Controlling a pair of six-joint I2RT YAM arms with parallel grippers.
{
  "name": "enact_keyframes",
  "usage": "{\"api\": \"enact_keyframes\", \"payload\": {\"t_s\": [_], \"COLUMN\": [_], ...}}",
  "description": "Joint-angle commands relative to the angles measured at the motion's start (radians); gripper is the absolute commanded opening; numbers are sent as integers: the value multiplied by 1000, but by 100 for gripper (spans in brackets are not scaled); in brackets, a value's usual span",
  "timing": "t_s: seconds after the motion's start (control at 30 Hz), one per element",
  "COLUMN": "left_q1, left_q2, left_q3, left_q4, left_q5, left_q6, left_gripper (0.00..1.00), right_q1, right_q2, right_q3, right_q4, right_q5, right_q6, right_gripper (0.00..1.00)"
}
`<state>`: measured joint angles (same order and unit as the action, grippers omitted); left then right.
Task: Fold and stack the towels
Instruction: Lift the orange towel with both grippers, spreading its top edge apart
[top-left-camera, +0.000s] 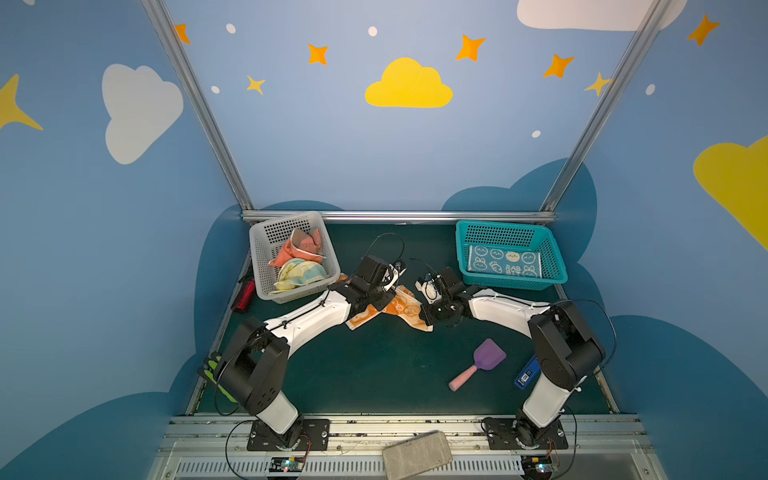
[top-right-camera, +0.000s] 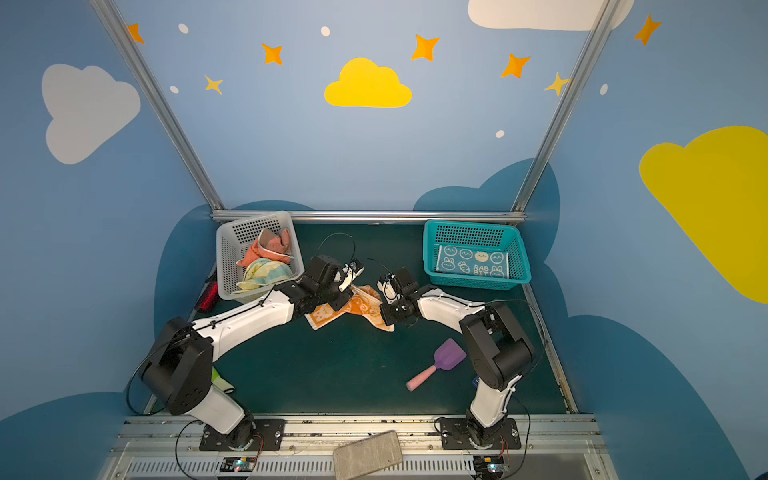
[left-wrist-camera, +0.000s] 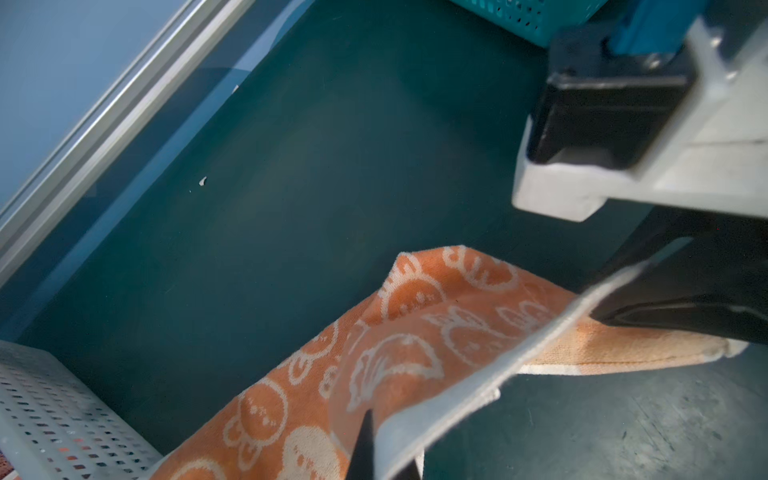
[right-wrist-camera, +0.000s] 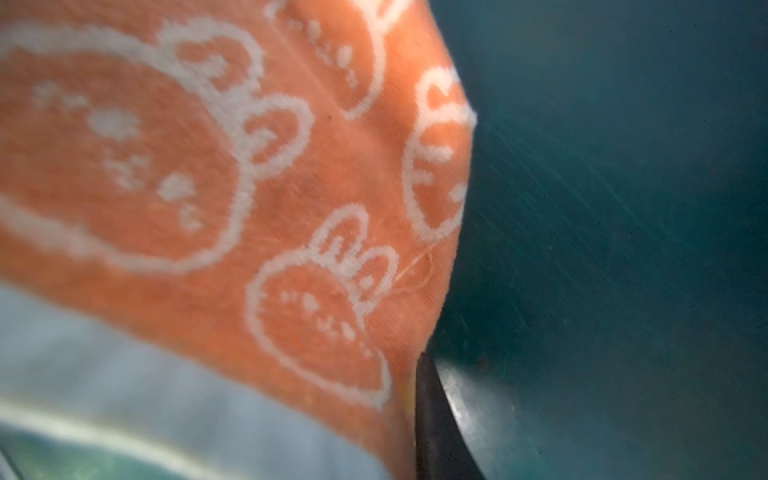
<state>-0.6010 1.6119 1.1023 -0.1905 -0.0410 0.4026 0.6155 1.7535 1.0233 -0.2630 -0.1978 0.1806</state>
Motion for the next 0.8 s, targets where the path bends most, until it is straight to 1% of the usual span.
{"api": "enact_keyframes", "payload": {"t_s": [0.0, 0.13, 0.23, 0.33, 0.43, 0.53, 0.57, 0.67, 0.77], "left_q1": [8, 9, 9, 9, 10, 11, 10, 13, 14], "left_q2": [12, 22, 27, 29, 32, 37, 38, 42, 38], "left_q3": [34, 51, 59, 60, 65, 72, 74, 91, 138], "left_q4": [-50, -61, -66, -64, -66, -76, -76, -86, -111], "left_q5": [-40, -46, -49, -49, -51, -59, -68, -97, -120], "left_q6": [-21, -22, -18, -18, -18, -18, -20, -47, -97], "left_gripper": [4, 4, 4, 4, 4, 4, 4, 4, 4], "right_q1": [-11, -26, -30, -36, -41, -46, -45, -46, -47], "right_q2": [-19, -30, -48, -68, -84, -91, -96, -119, -158], "right_q3": [-40, -74, -96, -118, -133, -134, -134, -133, -87], "right_q4": [54, 65, 66, 73, 83, 74, 68, 53, -9], "right_q5": [4, -34, -40, -40, -41, -56, -67, -71, -12], "right_q6": [53, 64, 67, 69, 69, 65, 62, 59, 36], "right_gripper": [16, 17, 19, 19, 15, 3, 0, 0, 0]}}
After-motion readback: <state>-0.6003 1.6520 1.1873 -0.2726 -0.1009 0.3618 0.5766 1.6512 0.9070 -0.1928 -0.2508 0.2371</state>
